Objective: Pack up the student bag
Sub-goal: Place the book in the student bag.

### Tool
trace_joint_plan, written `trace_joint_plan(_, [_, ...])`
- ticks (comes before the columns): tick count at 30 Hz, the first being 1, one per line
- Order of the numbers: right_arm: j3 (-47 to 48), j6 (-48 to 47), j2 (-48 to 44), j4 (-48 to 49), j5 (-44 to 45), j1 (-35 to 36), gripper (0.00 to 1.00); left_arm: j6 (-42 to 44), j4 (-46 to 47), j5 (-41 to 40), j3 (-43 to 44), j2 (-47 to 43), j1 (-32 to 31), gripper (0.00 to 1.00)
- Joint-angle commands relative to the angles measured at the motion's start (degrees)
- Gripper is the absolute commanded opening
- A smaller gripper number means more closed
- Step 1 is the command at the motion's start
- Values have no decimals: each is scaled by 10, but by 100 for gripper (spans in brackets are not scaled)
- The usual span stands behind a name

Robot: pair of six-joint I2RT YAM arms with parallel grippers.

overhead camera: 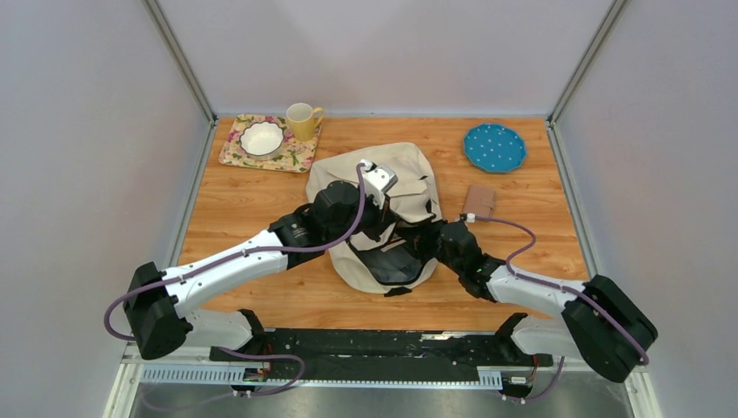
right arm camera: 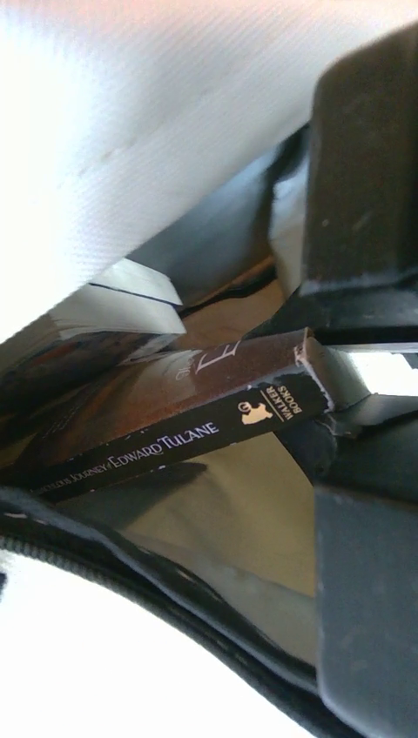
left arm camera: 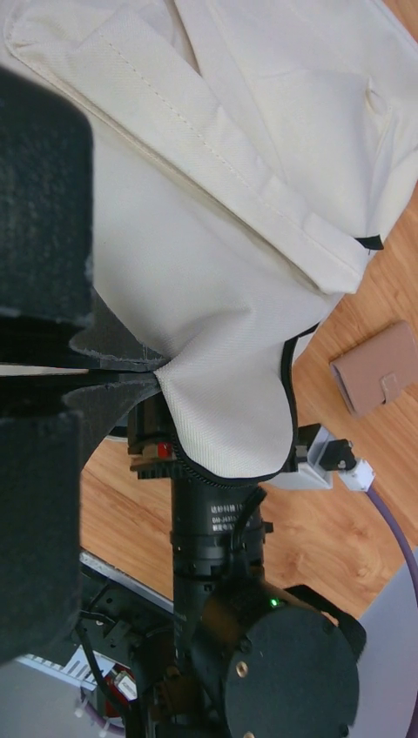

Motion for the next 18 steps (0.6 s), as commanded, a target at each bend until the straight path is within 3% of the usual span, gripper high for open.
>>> trace_joint_plan(1, [44, -38, 68, 103, 108, 22, 14, -16, 71, 16, 6, -36, -5, 0])
trace_joint_plan(7, [7, -64, 143, 157, 106, 36, 52, -11, 64, 10, 3, -39, -5, 0])
trace_joint_plan(10, [-13, -89, 144, 165, 80, 37, 57, -11, 65, 9, -3, -41, -5, 0])
trace_joint_plan(18, [-25, -131, 63, 76, 76, 39, 58, -12, 68, 8, -15, -44, -5, 0])
